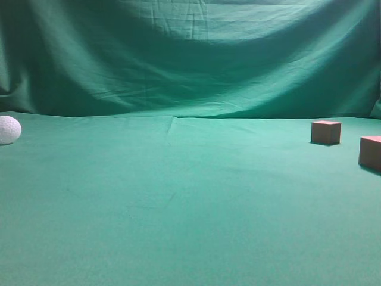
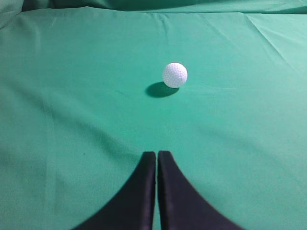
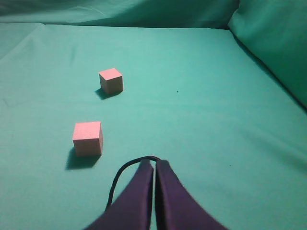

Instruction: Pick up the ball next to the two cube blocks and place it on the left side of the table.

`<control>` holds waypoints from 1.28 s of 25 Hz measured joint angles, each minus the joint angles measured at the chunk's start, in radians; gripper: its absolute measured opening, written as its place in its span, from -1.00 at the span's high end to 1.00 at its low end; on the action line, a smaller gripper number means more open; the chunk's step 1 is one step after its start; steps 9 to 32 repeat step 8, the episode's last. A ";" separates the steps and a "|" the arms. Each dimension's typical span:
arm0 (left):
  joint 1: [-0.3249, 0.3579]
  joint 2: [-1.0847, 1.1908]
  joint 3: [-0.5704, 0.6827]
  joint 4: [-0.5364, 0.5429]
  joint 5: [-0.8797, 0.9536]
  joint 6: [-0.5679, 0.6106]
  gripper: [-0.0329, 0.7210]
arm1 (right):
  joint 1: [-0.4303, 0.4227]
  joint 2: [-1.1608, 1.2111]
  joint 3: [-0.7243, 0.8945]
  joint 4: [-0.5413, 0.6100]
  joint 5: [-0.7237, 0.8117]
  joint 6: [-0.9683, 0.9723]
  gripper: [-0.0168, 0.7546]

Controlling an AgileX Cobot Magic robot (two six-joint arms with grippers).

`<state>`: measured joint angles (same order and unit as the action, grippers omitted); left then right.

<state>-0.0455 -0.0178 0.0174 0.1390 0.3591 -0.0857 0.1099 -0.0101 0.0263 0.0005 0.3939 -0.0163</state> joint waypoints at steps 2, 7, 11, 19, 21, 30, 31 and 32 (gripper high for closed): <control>0.000 0.000 0.000 0.000 0.000 0.000 0.91 | 0.000 0.000 0.000 0.000 0.000 0.000 0.96; 0.000 0.000 0.000 0.000 0.000 0.000 0.91 | 0.000 0.000 0.000 0.000 0.000 0.000 0.96; 0.000 0.000 0.000 0.000 0.000 0.000 0.91 | 0.000 0.000 0.000 0.000 0.000 0.000 0.96; 0.000 0.000 0.000 0.000 0.000 0.000 0.91 | 0.000 0.000 0.000 0.000 0.000 0.000 0.96; 0.000 0.000 0.000 0.000 0.000 0.000 0.91 | 0.000 0.000 0.000 0.000 0.000 0.000 0.96; 0.000 0.000 0.000 0.000 0.000 0.000 0.91 | 0.000 0.000 0.000 0.000 0.000 0.000 0.96; 0.000 0.000 0.000 0.000 0.000 0.000 0.91 | 0.000 0.000 0.000 0.000 0.000 0.000 0.96; 0.000 0.000 0.000 0.000 0.000 0.000 0.91 | 0.000 0.000 0.000 0.000 0.000 0.000 0.96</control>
